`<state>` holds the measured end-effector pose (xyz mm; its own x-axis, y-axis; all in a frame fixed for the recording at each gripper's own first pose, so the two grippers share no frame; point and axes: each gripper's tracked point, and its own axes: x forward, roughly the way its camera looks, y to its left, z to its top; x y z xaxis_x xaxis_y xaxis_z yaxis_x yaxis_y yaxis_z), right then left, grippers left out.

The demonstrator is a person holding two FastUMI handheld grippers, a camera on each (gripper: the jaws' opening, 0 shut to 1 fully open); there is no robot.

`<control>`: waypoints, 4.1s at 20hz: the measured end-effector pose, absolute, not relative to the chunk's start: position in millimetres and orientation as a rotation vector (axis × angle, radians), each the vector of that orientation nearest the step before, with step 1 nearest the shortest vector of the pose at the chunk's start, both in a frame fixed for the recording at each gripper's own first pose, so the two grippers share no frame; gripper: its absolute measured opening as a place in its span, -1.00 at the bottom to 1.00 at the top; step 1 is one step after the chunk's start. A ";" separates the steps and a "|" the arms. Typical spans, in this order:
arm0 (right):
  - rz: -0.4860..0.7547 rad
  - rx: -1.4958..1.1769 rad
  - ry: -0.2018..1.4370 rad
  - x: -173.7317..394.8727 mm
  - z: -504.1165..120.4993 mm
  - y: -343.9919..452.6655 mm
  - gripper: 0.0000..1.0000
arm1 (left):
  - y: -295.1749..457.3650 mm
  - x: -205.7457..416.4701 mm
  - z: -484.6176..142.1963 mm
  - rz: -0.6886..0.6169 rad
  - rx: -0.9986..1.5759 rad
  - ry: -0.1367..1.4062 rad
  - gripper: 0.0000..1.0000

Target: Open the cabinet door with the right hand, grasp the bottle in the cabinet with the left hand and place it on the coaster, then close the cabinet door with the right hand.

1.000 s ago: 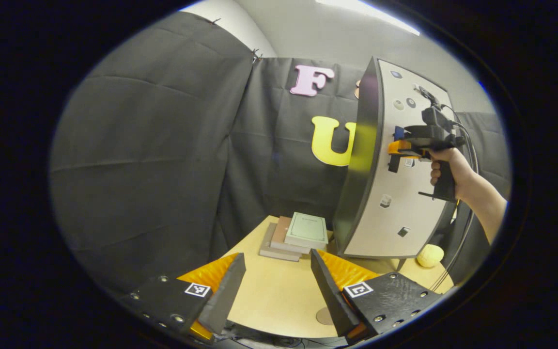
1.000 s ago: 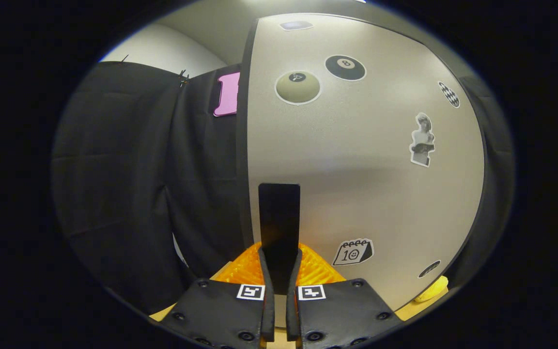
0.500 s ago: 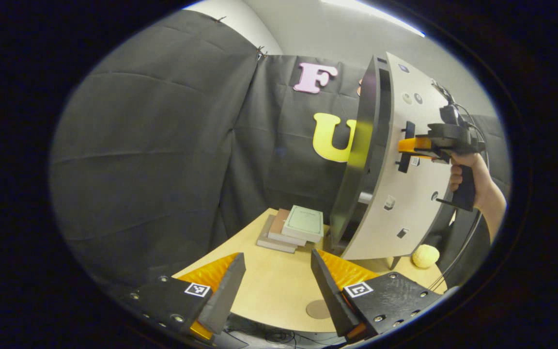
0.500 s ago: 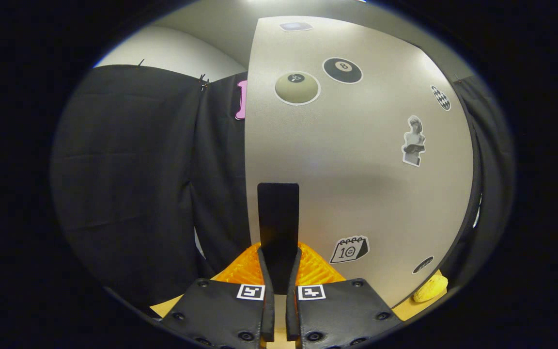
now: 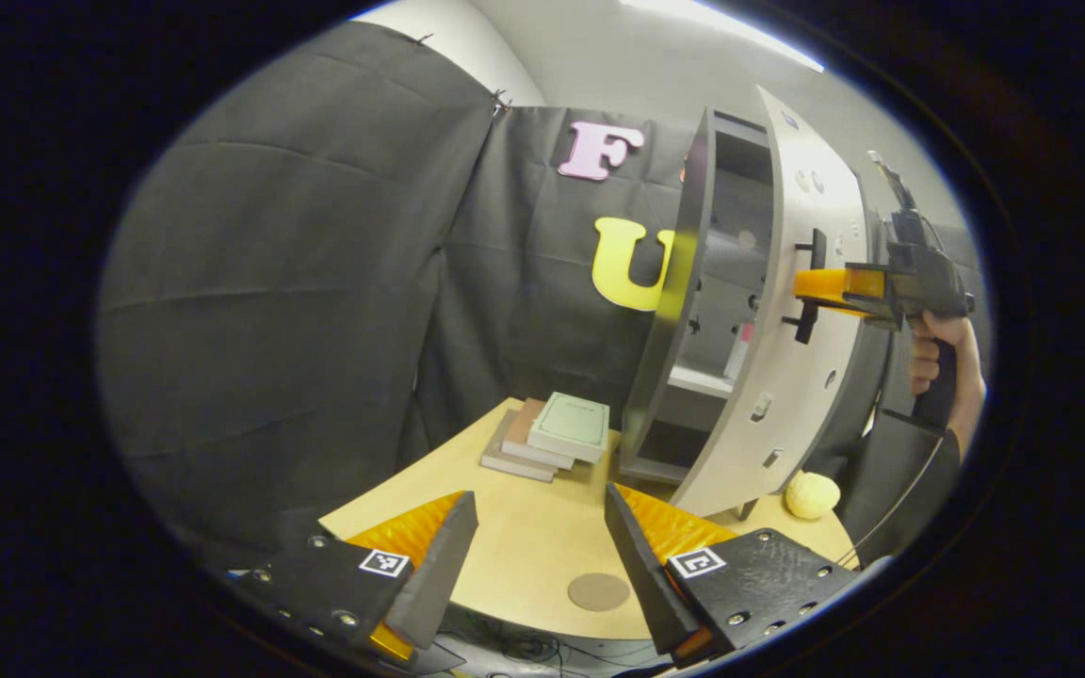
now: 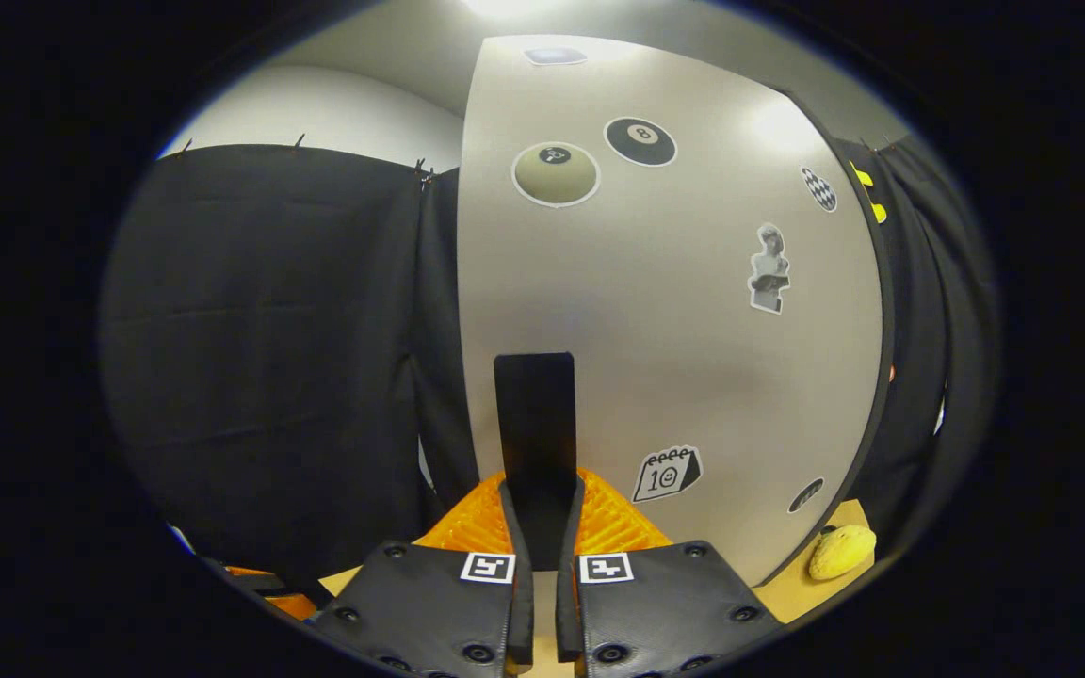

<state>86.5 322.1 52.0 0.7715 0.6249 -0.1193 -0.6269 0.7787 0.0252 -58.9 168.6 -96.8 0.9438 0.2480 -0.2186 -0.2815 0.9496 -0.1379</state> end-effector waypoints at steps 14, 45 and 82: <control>0.660 0.003 0.158 78.0 49.0 290.6 -0.78 | 153.4 -48.9 -97.1 0.159 -0.119 0.199 0.69; 0.132 0.272 0.117 69.4 43.2 162.6 -0.82 | 79.2 -41.4 -104.0 -0.285 -0.021 0.271 0.73; -0.310 0.273 0.144 196.1 32.3 -30.3 -0.43 | 45.1 93.9 -46.1 -0.363 0.052 0.023 0.63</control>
<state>196.1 -30.3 32.3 0.9426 -0.2807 -0.1807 0.3193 0.9161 0.2424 93.9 45.1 -46.1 0.9348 -0.3539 -0.0319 0.3551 0.9337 0.0470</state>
